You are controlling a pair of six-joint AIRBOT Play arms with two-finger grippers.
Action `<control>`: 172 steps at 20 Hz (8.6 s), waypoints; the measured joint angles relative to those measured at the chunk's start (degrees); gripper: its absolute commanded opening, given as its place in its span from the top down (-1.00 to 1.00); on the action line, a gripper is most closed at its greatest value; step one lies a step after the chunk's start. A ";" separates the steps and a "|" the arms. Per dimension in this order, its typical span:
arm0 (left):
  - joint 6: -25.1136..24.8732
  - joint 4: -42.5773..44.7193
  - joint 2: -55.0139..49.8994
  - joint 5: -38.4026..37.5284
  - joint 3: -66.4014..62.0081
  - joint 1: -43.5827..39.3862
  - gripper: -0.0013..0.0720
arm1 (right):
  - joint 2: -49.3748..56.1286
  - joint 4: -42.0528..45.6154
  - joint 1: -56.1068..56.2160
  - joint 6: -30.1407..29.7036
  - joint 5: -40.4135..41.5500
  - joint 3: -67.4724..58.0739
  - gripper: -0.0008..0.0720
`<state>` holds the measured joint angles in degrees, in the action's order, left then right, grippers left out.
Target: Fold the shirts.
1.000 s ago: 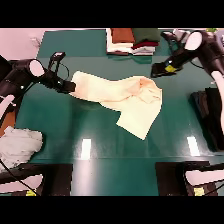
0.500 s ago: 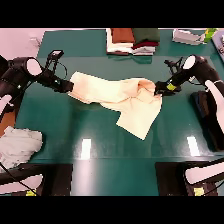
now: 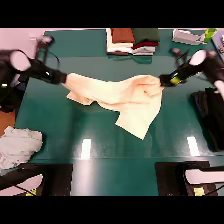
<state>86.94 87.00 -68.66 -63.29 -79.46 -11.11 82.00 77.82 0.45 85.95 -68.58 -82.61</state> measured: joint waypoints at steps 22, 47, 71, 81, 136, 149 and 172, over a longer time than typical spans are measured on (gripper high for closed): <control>1.53 5.11 12.04 -5.66 -30.84 0.00 0.90 | -25.18 -3.37 -12.70 1.77 -8.41 -31.76 0.94; 5.05 -0.59 -16.59 -13.81 -0.68 -0.83 -0.58 | -8.66 -2.73 -13.20 1.90 -2.54 5.40 -0.21; 5.60 -9.18 -3.02 0.50 20.65 -5.60 0.89 | -10.32 2.03 -18.84 1.05 -7.50 22.16 -0.59; 5.60 -9.03 -1.11 -1.60 20.61 -5.60 0.89 | -1.95 2.86 -17.00 3.61 -2.84 25.11 0.41; 2.40 1.95 -22.47 -10.60 -16.00 1.66 0.89 | 4.85 4.74 -7.43 1.75 -9.68 -13.68 0.94; -0.04 -8.68 -22.43 -11.02 1.97 1.99 0.89 | -9.77 8.46 -7.56 1.99 -1.57 21.68 0.92; 8.68 -12.81 14.49 -8.98 47.63 2.03 -0.36 | -23.10 4.39 -7.56 2.49 -4.98 18.56 -0.41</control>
<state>95.61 74.19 -54.17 -72.27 -31.83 -9.08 58.89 82.21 -7.11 88.44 -73.56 -64.05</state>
